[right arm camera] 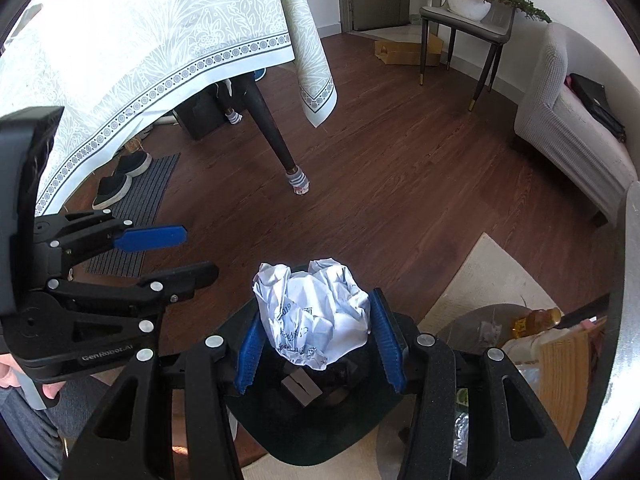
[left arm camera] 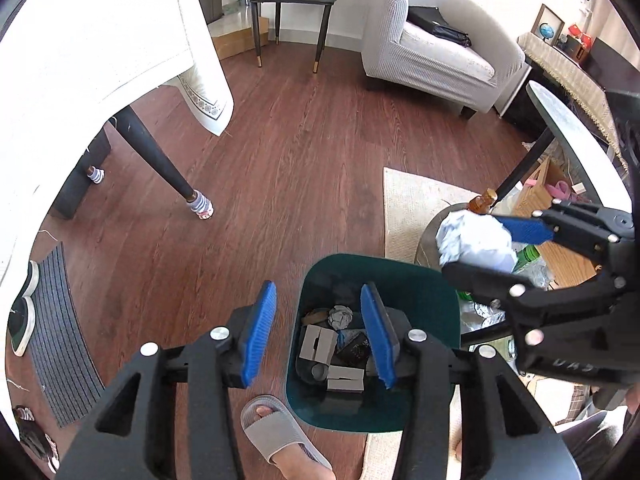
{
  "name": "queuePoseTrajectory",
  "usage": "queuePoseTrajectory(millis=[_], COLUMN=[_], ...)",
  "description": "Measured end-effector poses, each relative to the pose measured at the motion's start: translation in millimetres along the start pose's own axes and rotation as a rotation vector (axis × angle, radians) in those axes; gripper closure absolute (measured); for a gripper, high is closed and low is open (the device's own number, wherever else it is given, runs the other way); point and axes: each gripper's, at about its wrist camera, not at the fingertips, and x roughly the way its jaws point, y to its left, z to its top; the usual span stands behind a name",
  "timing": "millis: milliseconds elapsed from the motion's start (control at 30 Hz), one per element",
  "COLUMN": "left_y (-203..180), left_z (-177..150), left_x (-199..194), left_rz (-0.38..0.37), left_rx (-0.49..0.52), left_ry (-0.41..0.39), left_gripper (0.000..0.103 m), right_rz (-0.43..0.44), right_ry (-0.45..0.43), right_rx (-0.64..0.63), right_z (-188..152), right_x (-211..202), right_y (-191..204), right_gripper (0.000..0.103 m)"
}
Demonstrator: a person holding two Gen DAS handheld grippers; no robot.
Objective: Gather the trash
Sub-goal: 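Open the left tool to drop the tape roll while the right tool drops the paper ball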
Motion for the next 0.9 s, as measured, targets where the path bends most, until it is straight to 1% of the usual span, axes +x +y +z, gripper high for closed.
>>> queuePoseTrajectory(millis=[67, 200, 267, 300, 533, 633, 667, 700, 800, 900], left_y=[-0.5, -2.8, -4.2, -4.3, -11.1, -15.9, -15.8, -17.0, -19.5, -20.9], left_z=[2.6, 7.8, 9.9, 11.4, 18.4, 20.8, 21.0, 22.0, 25.0, 28.3], left_x=[-7.0, -19.1, -24.6, -26.5, -40.1, -45.4, -47.0, -48.6, -53.5, -58.5], left_rz=[0.000, -0.004, -0.005, -0.008, -0.034, -0.042, -0.044, -0.046, -0.048, -0.042], left_rx=[0.001, -0.006, -0.008, -0.009, -0.009, -0.005, -0.004, -0.002, 0.002, 0.001], left_ry=[-0.021, -0.058, -0.074, -0.080, -0.109, -0.123, -0.127, -0.131, -0.146, -0.163], left_gripper=[0.062, 0.065, 0.070, 0.071, 0.072, 0.072, 0.072, 0.072, 0.072, 0.072], right_rz=[-0.003, -0.009, -0.011, -0.010, -0.020, -0.034, -0.044, -0.052, -0.048, -0.040], right_ry=[0.019, 0.064, 0.086, 0.101, 0.201, 0.241, 0.248, 0.251, 0.242, 0.202], right_rx=[-0.008, -0.017, -0.019, -0.021, -0.053, -0.070, -0.078, -0.084, -0.088, -0.098], right_z=[-4.1, -13.6, -19.0, -21.6, -40.3, -48.8, -50.7, -51.8, -54.4, -52.6], right_x=[6.6, 18.8, 23.5, 26.5, 47.1, 52.3, 52.8, 53.3, 48.8, 38.5], right_y=[2.7, 2.5, 1.1, 1.0, 6.5, 8.2, 8.5, 8.7, 7.8, 9.9], right_gripper=[0.053, 0.052, 0.052, 0.052, 0.051, 0.045, 0.043, 0.037, 0.036, 0.036])
